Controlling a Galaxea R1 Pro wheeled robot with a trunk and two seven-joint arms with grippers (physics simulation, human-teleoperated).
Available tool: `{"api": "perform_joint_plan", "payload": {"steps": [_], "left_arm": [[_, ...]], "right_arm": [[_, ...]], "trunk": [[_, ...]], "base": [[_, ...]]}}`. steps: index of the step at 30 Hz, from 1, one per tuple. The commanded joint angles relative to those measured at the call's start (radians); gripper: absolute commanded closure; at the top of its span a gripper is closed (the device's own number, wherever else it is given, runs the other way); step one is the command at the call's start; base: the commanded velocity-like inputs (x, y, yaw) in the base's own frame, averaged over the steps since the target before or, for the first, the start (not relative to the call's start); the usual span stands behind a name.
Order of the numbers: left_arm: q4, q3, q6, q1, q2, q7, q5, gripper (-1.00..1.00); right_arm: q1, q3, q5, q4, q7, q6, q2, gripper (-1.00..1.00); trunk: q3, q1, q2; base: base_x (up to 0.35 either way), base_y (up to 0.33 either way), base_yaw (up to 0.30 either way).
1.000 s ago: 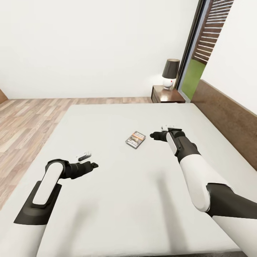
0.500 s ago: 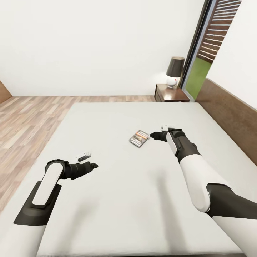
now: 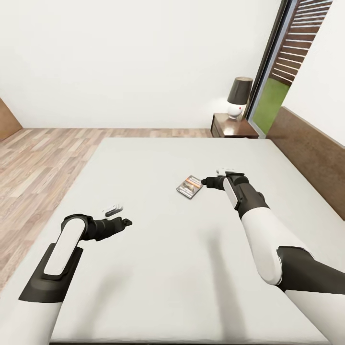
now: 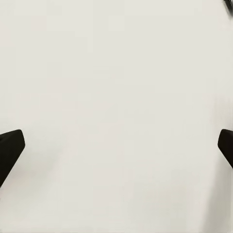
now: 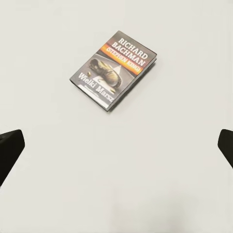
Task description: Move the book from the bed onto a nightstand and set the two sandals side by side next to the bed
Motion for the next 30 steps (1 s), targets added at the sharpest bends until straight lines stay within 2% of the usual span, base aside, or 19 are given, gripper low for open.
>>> {"api": "perform_joint_plan", "payload": {"steps": [1, 11, 20, 30], "left_arm": [[-0.001, -0.002, 0.001, -0.001, 0.001, 0.011, 0.009, -1.0], [-0.003, 0.002, 0.001, -0.001, 0.001, 0.01, 0.009, -1.0], [-0.006, 0.004, 0.001, -0.001, 0.001, 0.01, 0.009, -1.0], [-0.007, 0.006, 0.001, -0.001, 0.001, 0.01, 0.006, -1.0]], "right_arm": [[-0.001, -0.007, 0.008, -0.001, 0.006, 0.005, 0.001, -1.0], [-0.002, -0.007, 0.005, 0.007, 0.006, 0.015, 0.001, -1.0], [-0.021, -0.011, 0.002, 0.102, 0.0, 0.02, 0.002, -1.0], [-0.023, -0.012, 0.0, 0.12, -0.002, 0.022, 0.003, -1.0]], "trunk": [[0.002, -0.004, 0.007], [0.029, -0.042, 0.077], [0.045, -0.077, 0.14], [0.061, -0.115, 0.21]], "base": [[0.0, 0.0, 0.002], [0.0, 0.0, 0.0], [0.0, 0.0, 0.0], [0.0, 0.0, 0.0]]}}
